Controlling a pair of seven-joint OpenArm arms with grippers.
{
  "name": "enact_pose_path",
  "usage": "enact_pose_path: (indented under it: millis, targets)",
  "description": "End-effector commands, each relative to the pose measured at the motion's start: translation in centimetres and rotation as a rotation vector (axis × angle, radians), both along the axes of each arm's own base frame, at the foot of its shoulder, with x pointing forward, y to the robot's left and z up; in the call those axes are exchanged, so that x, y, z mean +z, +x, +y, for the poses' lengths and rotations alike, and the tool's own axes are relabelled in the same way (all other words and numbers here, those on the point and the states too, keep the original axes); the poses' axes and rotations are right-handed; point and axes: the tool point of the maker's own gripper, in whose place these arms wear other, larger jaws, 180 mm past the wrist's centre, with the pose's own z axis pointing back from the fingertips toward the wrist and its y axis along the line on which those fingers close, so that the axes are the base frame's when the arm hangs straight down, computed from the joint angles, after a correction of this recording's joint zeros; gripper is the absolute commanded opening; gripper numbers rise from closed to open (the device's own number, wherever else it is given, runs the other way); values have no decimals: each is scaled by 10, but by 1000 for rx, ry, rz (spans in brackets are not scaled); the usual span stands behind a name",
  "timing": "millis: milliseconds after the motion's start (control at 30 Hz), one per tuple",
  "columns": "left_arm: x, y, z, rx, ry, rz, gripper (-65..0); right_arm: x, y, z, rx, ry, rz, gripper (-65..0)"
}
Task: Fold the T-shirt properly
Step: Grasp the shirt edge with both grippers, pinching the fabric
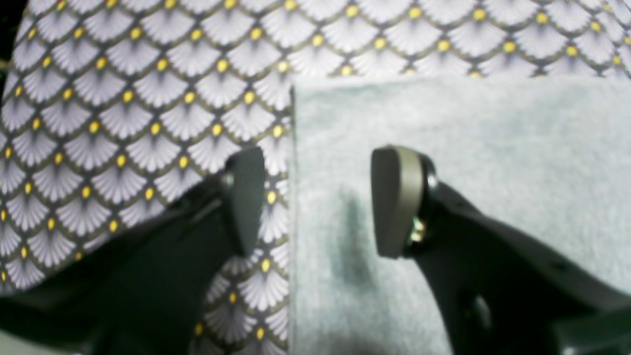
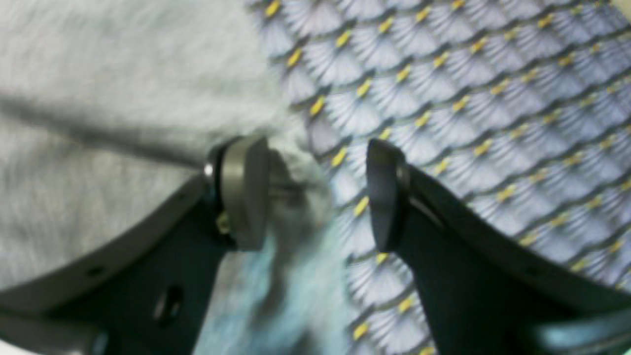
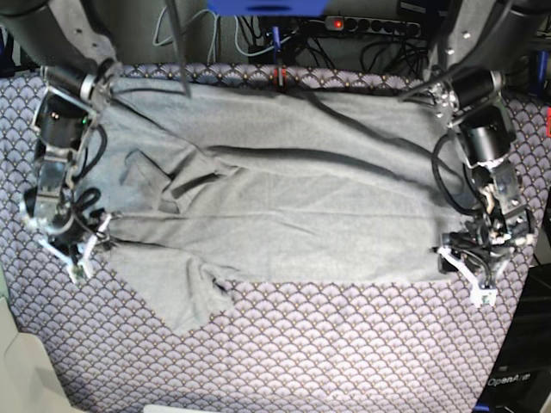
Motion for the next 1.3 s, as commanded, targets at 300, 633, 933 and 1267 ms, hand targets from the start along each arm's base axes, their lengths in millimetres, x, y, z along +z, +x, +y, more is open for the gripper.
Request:
enact_pose_path:
  millis: [300,633,933,1267]
  targets:
    - [41,18,18,15,48,-101,-309,-3,-2,5,12,-7,15,-357]
    - [40,15,19,14,53,-98,-309,2,2,6,14,-11,0,-650]
    - [40,16,17,16,46,-103,-309,62,24,-4,11,-105,-158,-650]
    - [40,19,14,12,35,-113,-307,52,15,8,24,-95,-146,-650]
